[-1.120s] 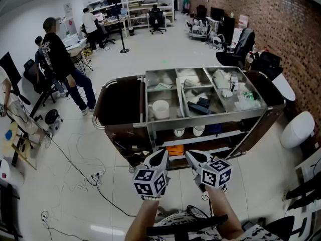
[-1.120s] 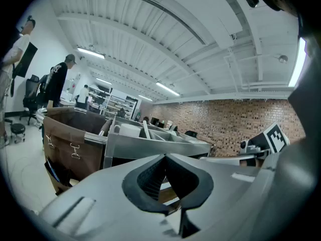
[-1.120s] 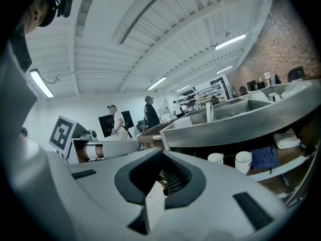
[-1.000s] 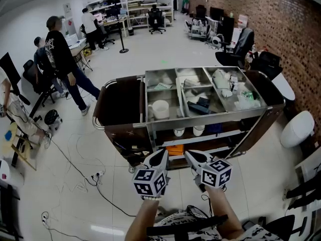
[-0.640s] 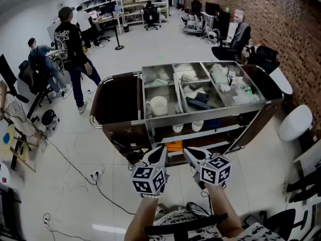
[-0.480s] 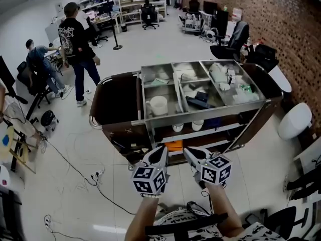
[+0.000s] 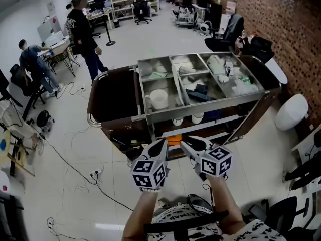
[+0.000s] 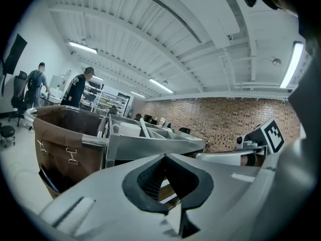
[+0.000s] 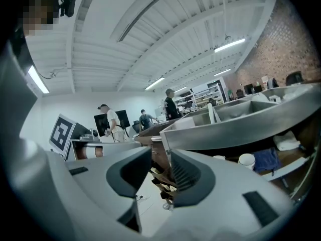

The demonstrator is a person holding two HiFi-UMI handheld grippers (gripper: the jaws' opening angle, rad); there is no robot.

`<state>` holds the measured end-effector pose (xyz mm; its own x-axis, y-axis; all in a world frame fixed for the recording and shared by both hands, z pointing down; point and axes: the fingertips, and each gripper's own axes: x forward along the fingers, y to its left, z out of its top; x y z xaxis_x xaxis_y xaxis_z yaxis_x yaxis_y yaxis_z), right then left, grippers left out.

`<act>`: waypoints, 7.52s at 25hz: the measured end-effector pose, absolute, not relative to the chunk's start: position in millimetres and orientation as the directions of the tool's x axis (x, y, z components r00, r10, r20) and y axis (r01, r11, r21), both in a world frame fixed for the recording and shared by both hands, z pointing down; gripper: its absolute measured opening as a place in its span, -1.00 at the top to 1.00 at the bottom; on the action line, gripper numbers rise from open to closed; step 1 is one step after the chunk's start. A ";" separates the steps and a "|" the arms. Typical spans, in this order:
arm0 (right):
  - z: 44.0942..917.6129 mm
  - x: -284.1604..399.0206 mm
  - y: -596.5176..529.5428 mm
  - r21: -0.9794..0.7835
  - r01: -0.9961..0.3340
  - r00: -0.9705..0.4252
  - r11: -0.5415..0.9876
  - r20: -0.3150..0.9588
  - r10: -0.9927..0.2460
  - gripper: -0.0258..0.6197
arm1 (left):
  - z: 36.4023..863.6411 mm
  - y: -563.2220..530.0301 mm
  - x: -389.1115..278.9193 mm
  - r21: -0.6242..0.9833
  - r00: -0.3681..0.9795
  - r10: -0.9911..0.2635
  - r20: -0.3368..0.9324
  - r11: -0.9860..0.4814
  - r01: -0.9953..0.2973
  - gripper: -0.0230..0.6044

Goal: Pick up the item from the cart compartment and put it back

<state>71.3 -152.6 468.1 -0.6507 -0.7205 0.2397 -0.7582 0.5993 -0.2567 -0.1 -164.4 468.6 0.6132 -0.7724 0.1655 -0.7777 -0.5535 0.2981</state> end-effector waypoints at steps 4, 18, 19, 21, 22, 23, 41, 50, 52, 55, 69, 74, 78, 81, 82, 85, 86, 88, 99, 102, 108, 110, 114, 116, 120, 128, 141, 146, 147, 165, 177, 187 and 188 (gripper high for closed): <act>450.5 64.0 -167.9 -0.181 -0.758 -0.651 0.626 0.252 -0.716 0.29 | 461.7 -171.4 -8.2 0.282 0.621 -0.768 0.156 -0.568 -0.774 0.93; 399.1 19.2 -285.5 0.055 -0.656 -0.666 0.753 0.427 -0.612 -0.33 | 424.5 -224.7 -38.5 0.240 0.542 -0.833 0.115 -0.506 -0.829 0.93; 402.8 18.6 -294.1 0.061 -0.652 -0.658 0.756 0.449 -0.604 -0.39 | 424.7 -228.4 -38.8 0.240 0.539 -0.834 0.117 -0.502 -0.831 0.93; 413.0 18.3 -309.6 0.073 -0.644 -0.640 0.761 0.493 -0.589 -0.39 | 425.2 -235.8 -38.8 0.243 0.533 -0.838 0.119 -0.496 -0.834 0.93; 418.2 18.1 -317.4 0.076 -0.640 -0.634 0.764 0.510 -0.581 -0.39 | 425.3 -239.7 -39.0 0.245 0.528 -0.841 0.118 -0.491 -0.836 0.93; 423.2 17.5 -324.8 0.075 -0.636 -0.630 0.768 0.524 -0.573 -0.39 | 425.4 -243.7 -39.1 0.245 0.524 -0.844 0.118 -0.486 -0.839 0.93; 499.2 1.1 -382.7 0.000 -0.562 -0.542 0.827 0.755 -0.369 -0.56 | 445.3 -291.4 -45.5 0.302 0.495 -0.848 0.188 -0.430 -0.851 0.93; 504.1 -1.5 -386.3 0.027 -0.538 -0.532 0.842 0.764 -0.364 -0.39 | 449.8 -301.7 -47.6 0.324 0.493 -0.847 0.198 -0.418 -0.849 0.93; 502.7 -2.8 -387.5 0.023 -0.538 -0.548 0.843 0.751 -0.370 -0.39 | 450.8 -303.8 -46.7 0.327 0.494 -0.846 0.199 -0.418 -0.848 0.93; 498.7 0.5 -389.4 0.021 -0.549 -0.567 0.835 0.726 -0.391 -0.38 | 451.5 -306.7 -45.5 0.328 0.494 -0.846 0.198 -0.418 -0.847 0.93; 407.1 17.6 -391.3 0.006 -0.658 -0.680 0.753 0.425 -0.597 -0.37 | 435.3 -313.3 -44.9 0.292 0.491 -0.854 0.175 -0.431 -0.854 0.93; 363.2 29.9 -381.6 0.043 -0.681 -0.675 0.731 0.350 -0.650 -0.37 | 417.2 -313.3 -40.0 0.268 0.500 -0.853 0.149 -0.451 -0.851 0.93; 339.2 36.9 -363.5 0.056 -0.698 -0.672 0.714 0.293 -0.680 -0.37 | 407.1 -307.7 -34.6 0.253 0.512 -0.849 0.132 -0.470 -0.845 0.93; 333.1 42.5 -350.2 0.056 -0.707 -0.668 0.705 0.273 -0.692 -0.37 | 405.3 -303.0 -29.6 0.249 0.521 -0.845 0.126 -0.481 -0.841 0.93; 333.2 44.8 -345.9 0.055 -0.712 -0.665 0.700 0.270 -0.696 -0.37 | 405.5 -301.0 -28.2 0.250 0.524 -0.843 0.125 -0.484 -0.838 0.93; 338.2 53.0 -330.9 0.042 -0.727 -0.653 0.686 0.268 -0.708 -0.37 | 409.2 -293.5 -24.1 0.253 0.534 -0.836 0.128 -0.493 -0.832 0.93; 340.5 55.2 -325.7 0.038 -0.730 -0.650 0.682 0.268 -0.711 -0.37 | 410.9 -291.0 -23.2 0.253 0.536 -0.835 0.129 -0.495 -0.832 0.93; 344.9 59.2 -315.0 0.033 -0.736 -0.646 0.676 0.265 -0.716 -0.37 | 414.9 -285.6 -22.5 0.256 0.537 -0.834 0.128 -0.495 -0.830 0.93; 386.6 75.6 -252.4 -0.011 -0.757 -0.629 0.653 0.280 -0.725 -0.37 | 443.4 -240.2 -18.7 0.285 0.547 -0.825 0.139 -0.496 -0.820 0.93; 401.4 77.5 -233.3 -0.028 -0.762 -0.623 0.647 0.300 -0.722 -0.36 | 452.5 -222.9 -19.3 0.295 0.548 -0.822 0.155 -0.491 -0.820 0.93; 425.4 78.0 -197.8 -0.069 -0.781 -0.609 0.621 0.305 -0.732 -0.36 | 458.0 -197.6 -27.6 0.295 0.533 -0.830 0.161 -0.475 -0.829 0.93; 433.0 78.7 -188.1 -0.060 -0.793 -0.592 0.606 0.309 -0.745 -0.36 | 457.8 -191.7 -30.7 0.295 0.531 -0.833 0.159 -0.473 -0.830 0.93; 438.9 76.5 -179.6 -0.068 -0.797 -0.589 0.600 0.308 -0.747 -0.36 | 454.6 -187.7 -36.5 0.287 0.528 -0.835 0.156 -0.473 -0.833 0.93; 437.0 75.6 -177.1 -0.069 -0.797 -0.589 0.600 0.304 -0.749 -0.36 | 453.2 -186.1 -36.7 0.282 0.531 -0.833 0.156 -0.478 -0.832 0.93; 430.3 74.9 -174.3 -0.060 -0.799 -0.587 0.598 0.290 -0.755 -0.36 | 448.1 -185.3 -32.3 0.273 0.542 -0.828 0.144 -0.493 -0.826 0.93; 421.5 82.4 -172.2 -0.044 -0.810 -0.571 0.585 0.283 -0.770 -0.36 | 436.0 -182.4 -20.5 0.256 0.571 -0.812 0.121 -0.531 -0.808 0.93; 425.4 82.8 -163.8 -0.050 -0.802 -0.582 0.595 0.289 -0.760 -0.36 | 432.3 -171.1 -15.6 0.259 0.584 -0.804 0.111 -0.544 -0.798 0.93; 424.2 79.9 -159.5 -0.047 -0.796 -0.589 0.603 0.291 -0.754 -0.36 | 431.7 -165.6 -17.4 0.265 0.580 -0.808 0.104 -0.540 -0.799 0.93; 423.8 79.5 -159.4 -0.047 -0.796 -0.589 0.604 0.291 -0.754 -0.36 | 431.8 -165.2 -17.8 0.268 0.579 -0.809 0.105 -0.537 -0.800 0.93; 408.2 71.9 -190.9 -0.022 -0.765 -0.622 0.643 0.285 -0.730 -0.36 | 430.6 -181.7 -26.0 0.278 0.539 -0.836 0.104 -0.496 -0.823 0.93; 339.7 50.9 -270.6 0.065 -0.716 -0.665 0.695 0.240 -0.708 -0.36 | 413.8 -217.4 -33.5 0.253 0.517 -0.852 0.082 -0.484 -0.838 0.93; 338.4 21.7 -352.9 0.090 -0.673 -0.683 0.734 0.305 -0.663 -0.36 | 406.4 -257.3 -59.3 0.248 0.466 -0.881 0.077 -0.436 -0.865 0.93; 340.2 19.6 -360.0 0.086 -0.670 -0.684 0.738 0.314 -0.658 -0.36 | 404.7 -261.2 -62.4 0.249 0.459 -0.885 0.077 -0.428 -0.869 0.93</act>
<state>19.6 -360.0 340.2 -0.6845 -0.6581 0.3136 -0.6698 0.7376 0.0859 -62.4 -261.2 404.7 0.4586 -0.8854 0.0765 -0.8686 -0.4284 0.2490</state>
